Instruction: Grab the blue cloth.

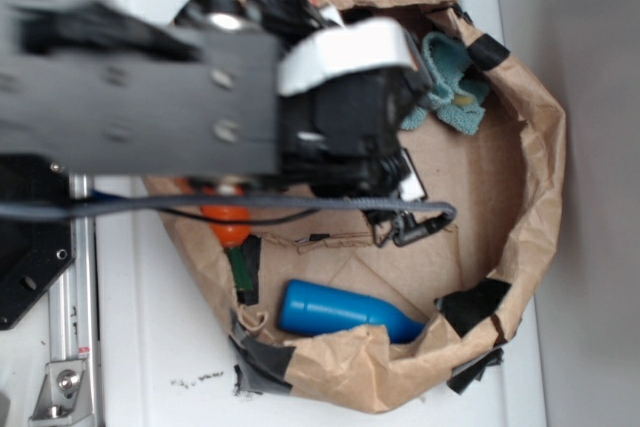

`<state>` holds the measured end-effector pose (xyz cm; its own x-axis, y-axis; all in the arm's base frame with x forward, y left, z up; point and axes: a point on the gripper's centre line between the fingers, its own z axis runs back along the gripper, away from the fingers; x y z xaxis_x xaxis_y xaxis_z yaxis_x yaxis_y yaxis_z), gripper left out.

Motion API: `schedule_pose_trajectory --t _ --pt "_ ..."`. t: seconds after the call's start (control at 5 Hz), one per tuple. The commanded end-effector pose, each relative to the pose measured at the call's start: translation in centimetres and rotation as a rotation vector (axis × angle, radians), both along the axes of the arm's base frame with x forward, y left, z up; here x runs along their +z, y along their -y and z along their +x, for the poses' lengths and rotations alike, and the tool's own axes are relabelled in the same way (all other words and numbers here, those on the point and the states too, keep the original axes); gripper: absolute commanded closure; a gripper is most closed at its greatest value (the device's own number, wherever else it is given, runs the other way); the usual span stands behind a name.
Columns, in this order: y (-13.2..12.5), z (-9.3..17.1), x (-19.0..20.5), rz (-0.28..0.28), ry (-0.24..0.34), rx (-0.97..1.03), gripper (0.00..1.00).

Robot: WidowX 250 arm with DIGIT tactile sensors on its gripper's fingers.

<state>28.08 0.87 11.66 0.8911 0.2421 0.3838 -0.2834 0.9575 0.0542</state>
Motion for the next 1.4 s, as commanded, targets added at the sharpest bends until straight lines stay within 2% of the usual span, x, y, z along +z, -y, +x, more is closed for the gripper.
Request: schedule_pose_trajectory --t 0.0,0.2,0.4,0.6,1.0,1.2 --pt "-0.9 2.3 -5.1 0.035 -0.005 -0.057 0.00" --pt "-2.3 2.5 -5.3 0.036 -0.022 -0.050 0.00" --pt "-3.6 2.8 -3.7 0.050 -0.007 -0.025 0.00" --pt "-4.7 3.5 -2.2 0.041 0.020 -0.021 0.00" --pt "-3.5 6.3 -5.3 -0.021 -0.044 -0.109 0.00" --pt "-3.0 7.6 -6.1 0.016 -0.073 -0.130 0.00"
